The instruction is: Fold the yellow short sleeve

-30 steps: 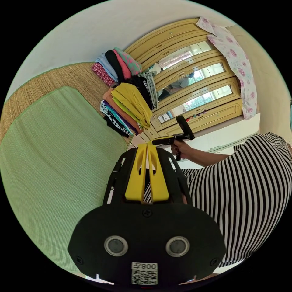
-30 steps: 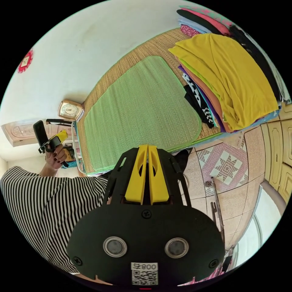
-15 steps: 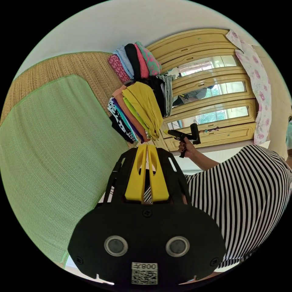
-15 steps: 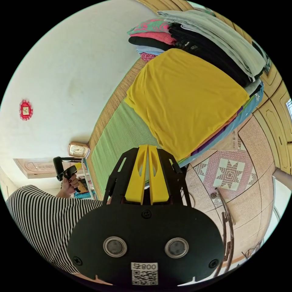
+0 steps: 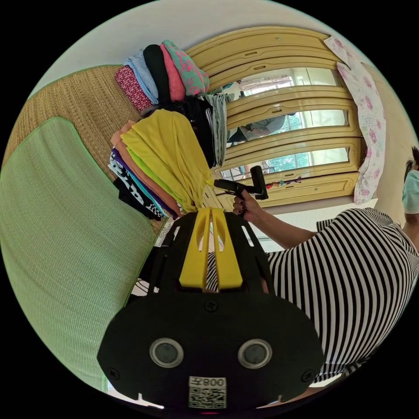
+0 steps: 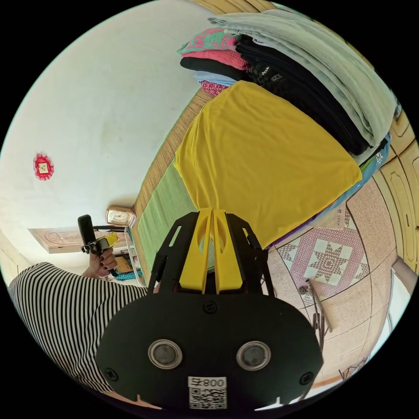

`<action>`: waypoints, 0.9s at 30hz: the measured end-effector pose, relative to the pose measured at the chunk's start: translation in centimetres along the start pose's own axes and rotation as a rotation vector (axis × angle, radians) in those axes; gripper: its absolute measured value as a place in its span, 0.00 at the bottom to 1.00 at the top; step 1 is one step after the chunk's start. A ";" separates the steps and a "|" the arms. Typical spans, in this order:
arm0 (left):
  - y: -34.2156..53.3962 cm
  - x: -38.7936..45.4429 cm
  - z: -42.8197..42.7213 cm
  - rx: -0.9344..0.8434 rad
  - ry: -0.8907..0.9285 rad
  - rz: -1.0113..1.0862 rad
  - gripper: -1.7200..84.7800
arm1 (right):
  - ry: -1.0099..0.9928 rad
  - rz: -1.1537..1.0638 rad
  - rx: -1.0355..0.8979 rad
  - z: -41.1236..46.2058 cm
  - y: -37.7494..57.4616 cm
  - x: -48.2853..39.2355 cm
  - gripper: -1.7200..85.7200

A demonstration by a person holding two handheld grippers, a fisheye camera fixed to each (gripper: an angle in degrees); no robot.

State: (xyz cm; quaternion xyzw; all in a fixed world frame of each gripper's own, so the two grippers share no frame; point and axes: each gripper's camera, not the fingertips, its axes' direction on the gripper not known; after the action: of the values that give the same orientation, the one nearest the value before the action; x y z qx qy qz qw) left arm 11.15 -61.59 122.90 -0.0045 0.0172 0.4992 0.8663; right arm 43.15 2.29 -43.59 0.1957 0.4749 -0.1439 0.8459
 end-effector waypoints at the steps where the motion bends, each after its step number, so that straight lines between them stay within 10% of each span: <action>1: 0.1 -1.5 0.4 -0.002 0.010 0.008 0.02 | -0.003 0.003 0.003 -0.2 0.3 -0.2 0.02; 16: 6.3 -21.4 2.6 -0.003 0.053 0.030 0.03 | 0.032 -0.023 0.136 -4.0 4.8 -8.2 0.03; 27: -5.7 -36.0 10.7 0.007 0.075 0.014 0.06 | 0.327 -0.374 0.289 -11.9 -13.9 -15.0 0.15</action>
State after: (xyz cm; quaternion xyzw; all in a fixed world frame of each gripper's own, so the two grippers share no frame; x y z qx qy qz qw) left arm -1.73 -95.29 134.73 -0.0200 0.0516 0.5048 0.8615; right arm 20.69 -3.54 -39.04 0.2437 0.6076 -0.3298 0.6801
